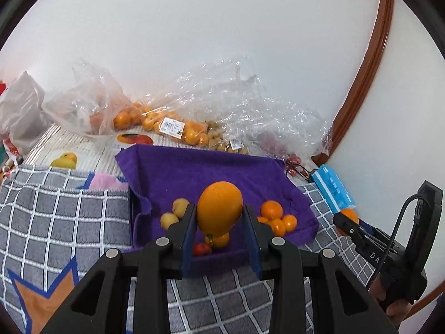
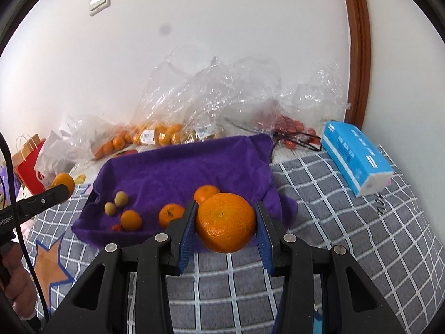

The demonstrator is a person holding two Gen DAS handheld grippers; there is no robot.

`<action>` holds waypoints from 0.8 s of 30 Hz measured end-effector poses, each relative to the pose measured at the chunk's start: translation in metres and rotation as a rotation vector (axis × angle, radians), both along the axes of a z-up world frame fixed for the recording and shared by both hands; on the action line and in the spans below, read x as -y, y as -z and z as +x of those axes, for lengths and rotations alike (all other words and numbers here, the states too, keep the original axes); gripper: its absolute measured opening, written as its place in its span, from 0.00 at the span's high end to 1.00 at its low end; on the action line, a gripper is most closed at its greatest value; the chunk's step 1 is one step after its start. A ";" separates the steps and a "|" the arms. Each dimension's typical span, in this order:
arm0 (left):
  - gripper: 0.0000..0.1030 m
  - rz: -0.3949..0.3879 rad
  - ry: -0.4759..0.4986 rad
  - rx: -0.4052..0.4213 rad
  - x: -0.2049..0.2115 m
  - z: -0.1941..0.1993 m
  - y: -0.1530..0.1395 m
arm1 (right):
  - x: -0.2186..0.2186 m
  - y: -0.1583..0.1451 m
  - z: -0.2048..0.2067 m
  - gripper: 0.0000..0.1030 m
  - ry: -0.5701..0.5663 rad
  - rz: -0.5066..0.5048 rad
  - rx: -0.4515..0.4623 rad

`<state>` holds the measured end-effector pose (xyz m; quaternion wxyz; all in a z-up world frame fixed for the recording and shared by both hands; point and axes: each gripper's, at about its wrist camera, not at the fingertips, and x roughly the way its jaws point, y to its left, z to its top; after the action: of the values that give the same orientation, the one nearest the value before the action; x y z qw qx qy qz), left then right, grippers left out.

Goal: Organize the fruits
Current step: 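Carry both held oranges up over the purple towel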

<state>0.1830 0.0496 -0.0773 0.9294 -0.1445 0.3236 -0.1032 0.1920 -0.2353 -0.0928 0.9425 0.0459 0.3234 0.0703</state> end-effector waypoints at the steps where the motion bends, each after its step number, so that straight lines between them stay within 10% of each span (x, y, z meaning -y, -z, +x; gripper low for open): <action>1: 0.70 -0.001 -0.003 0.002 0.000 0.003 0.000 | -0.002 -0.001 0.004 0.61 -0.003 -0.003 0.005; 24: 0.70 -0.044 -0.040 -0.059 -0.019 0.049 0.043 | -0.028 0.037 0.068 0.61 -0.024 -0.047 -0.034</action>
<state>0.2322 0.0688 -0.1203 0.9179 -0.1744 0.3454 -0.0877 0.2605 -0.2073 -0.1293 0.9368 0.0209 0.3415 0.0731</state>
